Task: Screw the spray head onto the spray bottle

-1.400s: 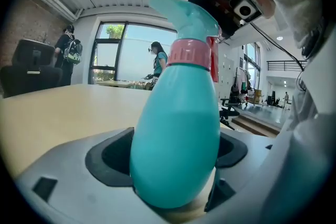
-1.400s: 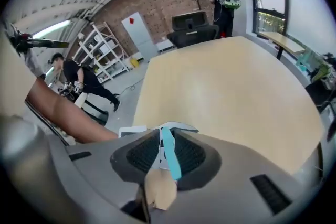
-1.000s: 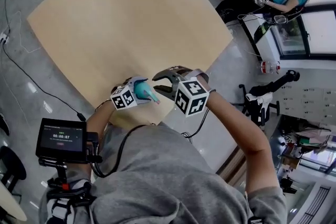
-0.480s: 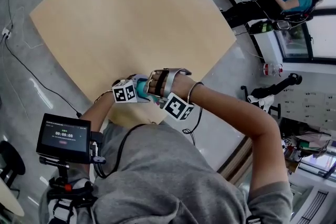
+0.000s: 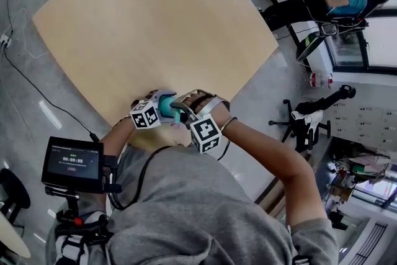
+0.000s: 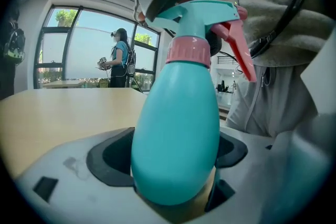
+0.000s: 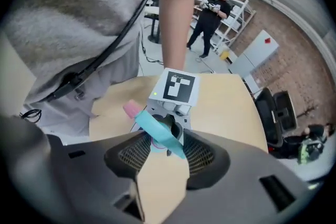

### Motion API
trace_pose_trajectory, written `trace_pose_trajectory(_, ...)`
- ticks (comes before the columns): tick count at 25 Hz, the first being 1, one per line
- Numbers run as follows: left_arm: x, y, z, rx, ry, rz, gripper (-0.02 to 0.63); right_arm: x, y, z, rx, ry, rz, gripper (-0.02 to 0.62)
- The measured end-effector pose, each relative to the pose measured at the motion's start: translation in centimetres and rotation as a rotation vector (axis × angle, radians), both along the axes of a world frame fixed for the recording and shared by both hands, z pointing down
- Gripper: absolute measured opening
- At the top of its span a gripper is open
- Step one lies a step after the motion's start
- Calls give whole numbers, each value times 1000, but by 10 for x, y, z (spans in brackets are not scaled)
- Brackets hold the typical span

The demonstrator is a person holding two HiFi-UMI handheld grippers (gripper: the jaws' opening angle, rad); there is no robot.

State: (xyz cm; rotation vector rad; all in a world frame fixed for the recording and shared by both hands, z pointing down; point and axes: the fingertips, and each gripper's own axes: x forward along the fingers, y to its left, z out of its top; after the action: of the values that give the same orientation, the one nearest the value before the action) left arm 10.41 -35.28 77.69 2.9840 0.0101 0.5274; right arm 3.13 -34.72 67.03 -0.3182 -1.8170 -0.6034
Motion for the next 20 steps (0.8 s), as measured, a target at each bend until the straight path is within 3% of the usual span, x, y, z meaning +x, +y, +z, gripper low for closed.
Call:
trace_pose_trajectory(3, 1, 0, 1, 12, -7, -29, 408, 3, 1, 2, -13, -23, 94, 195)
trace_pose_trajectory(10, -7, -8, 7, 43, -40, -89, 408, -4, -8, 5, 6, -24, 173, 195)
trace_pose_trajectory(16, -15, 15, -7, 71, -84, -140, 408, -15, 18, -13, 16, -26, 157, 195)
trace_pose_trajectory(20, -23, 28, -5, 58, -96, -120, 414, -19, 26, -15, 2, -39, 154, 195)
